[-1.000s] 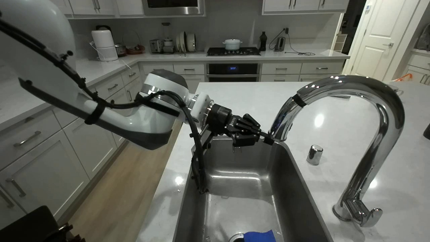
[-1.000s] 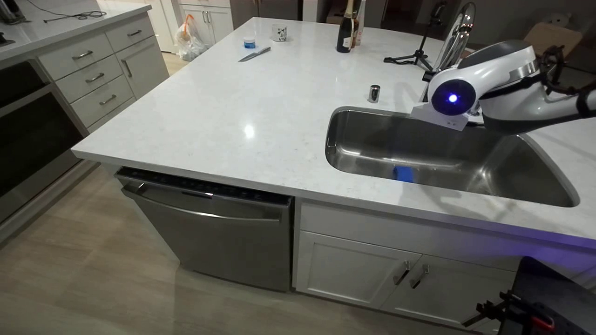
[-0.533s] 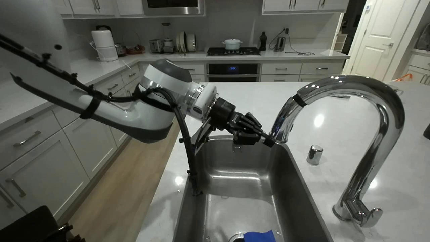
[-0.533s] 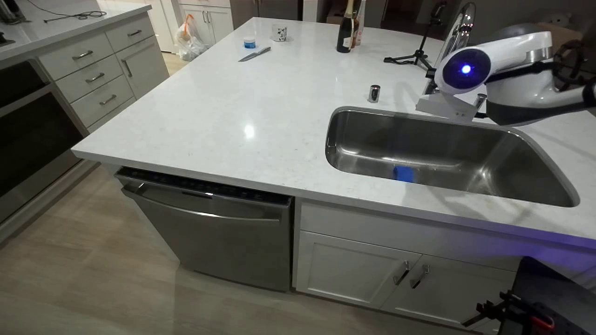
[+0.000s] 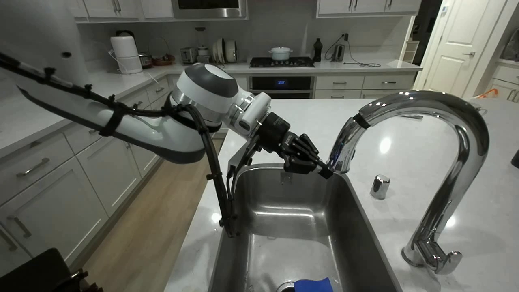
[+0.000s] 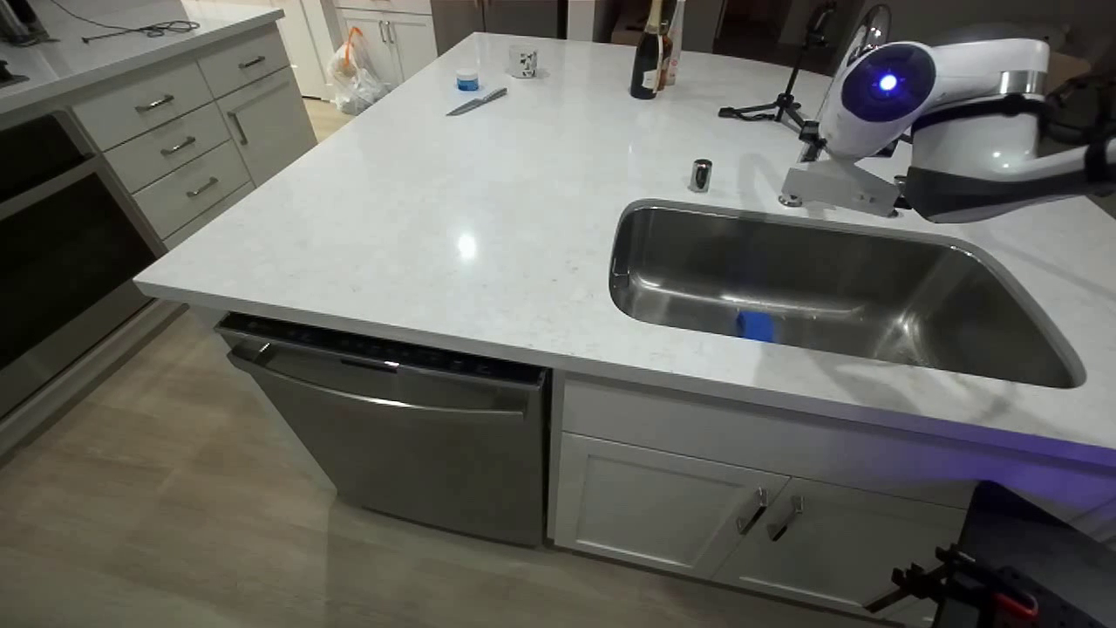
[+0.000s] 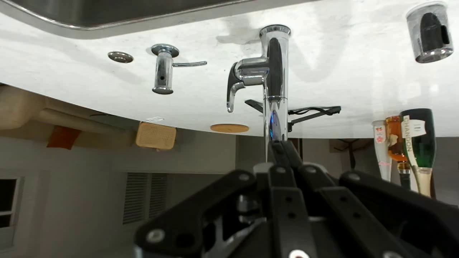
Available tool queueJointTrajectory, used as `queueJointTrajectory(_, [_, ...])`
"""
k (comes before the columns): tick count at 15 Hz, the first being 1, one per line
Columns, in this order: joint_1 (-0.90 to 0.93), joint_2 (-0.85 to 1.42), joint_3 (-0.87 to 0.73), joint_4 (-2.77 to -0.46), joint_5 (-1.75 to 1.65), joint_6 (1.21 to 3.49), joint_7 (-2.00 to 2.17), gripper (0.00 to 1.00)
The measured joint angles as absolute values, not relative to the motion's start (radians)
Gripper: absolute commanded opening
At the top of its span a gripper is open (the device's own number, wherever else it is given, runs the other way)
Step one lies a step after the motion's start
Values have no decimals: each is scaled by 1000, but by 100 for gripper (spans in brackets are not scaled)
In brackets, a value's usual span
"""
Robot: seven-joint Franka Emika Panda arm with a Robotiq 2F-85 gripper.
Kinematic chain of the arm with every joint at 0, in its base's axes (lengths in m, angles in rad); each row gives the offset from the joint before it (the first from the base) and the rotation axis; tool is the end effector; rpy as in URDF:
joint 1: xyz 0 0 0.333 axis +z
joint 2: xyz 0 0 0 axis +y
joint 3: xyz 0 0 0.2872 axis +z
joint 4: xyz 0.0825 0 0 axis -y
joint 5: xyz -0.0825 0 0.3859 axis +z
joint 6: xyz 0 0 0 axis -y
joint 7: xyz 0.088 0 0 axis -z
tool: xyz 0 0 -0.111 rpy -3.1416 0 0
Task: Push the spout back in the faucet
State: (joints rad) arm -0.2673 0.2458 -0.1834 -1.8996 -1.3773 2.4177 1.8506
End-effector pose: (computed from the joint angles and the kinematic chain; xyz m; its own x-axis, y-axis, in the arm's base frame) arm 0.5720 -0.2791 0.3757 0.1510 -0.4592 0.8754 -0.9643 -0.2632 0.0283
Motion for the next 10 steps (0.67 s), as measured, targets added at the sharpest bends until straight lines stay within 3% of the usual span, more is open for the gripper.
queueJointTrajectory(10, [-225,250,-182,-1866,-1424,2421,1892,0])
